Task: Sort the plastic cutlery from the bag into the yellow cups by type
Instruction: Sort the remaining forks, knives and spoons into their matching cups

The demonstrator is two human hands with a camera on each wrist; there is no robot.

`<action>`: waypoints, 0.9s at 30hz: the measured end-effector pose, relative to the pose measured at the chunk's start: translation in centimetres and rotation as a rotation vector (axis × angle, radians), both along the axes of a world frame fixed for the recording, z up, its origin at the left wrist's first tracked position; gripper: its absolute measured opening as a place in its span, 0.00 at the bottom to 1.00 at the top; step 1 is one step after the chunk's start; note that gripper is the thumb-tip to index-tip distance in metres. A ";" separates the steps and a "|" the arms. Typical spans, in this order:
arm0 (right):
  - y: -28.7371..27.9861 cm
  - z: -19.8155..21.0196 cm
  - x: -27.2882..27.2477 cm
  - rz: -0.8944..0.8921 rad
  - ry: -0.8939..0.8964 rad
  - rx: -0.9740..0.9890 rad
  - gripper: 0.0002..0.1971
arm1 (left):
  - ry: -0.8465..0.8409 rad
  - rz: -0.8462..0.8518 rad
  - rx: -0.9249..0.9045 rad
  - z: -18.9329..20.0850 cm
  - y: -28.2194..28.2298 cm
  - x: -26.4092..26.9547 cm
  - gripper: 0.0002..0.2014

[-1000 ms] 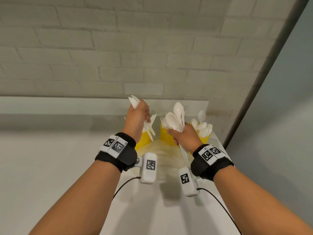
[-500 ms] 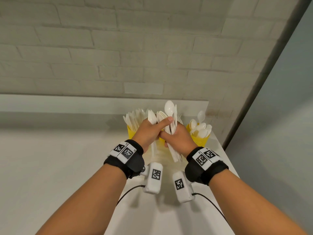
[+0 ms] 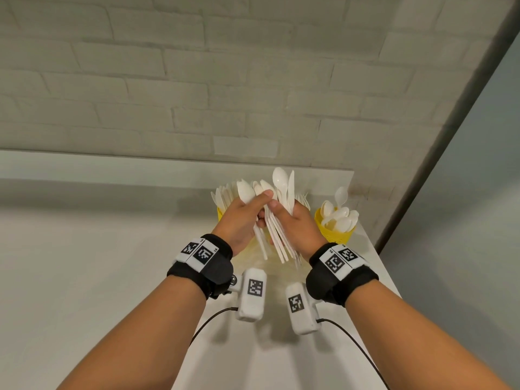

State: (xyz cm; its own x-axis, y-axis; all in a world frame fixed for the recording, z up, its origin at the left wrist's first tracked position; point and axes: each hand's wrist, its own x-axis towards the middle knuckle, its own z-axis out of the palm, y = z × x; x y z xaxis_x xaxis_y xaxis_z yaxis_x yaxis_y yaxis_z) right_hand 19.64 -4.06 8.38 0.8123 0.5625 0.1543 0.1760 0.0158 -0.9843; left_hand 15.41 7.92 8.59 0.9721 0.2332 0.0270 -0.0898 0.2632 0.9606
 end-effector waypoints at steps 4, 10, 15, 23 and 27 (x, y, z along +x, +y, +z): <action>0.1 -0.3 0.1 -0.032 -0.007 0.012 0.12 | -0.038 -0.049 -0.001 -0.1 0.5 0.0 0.09; 0.1 -0.7 0.4 -0.039 -0.022 0.044 0.15 | -0.062 0.003 -0.016 -0.8 0.8 0.3 0.06; 0.0 -1.0 0.5 -0.038 -0.061 0.009 0.10 | -0.071 0.005 0.064 -1.0 0.7 0.4 0.08; -0.2 -0.3 0.6 0.072 -0.092 -0.086 0.11 | -0.069 0.005 0.093 -0.8 0.9 0.7 0.10; -0.2 -0.3 1.0 0.064 -0.124 -0.095 0.11 | -0.034 0.013 0.029 -0.5 1.1 0.9 0.09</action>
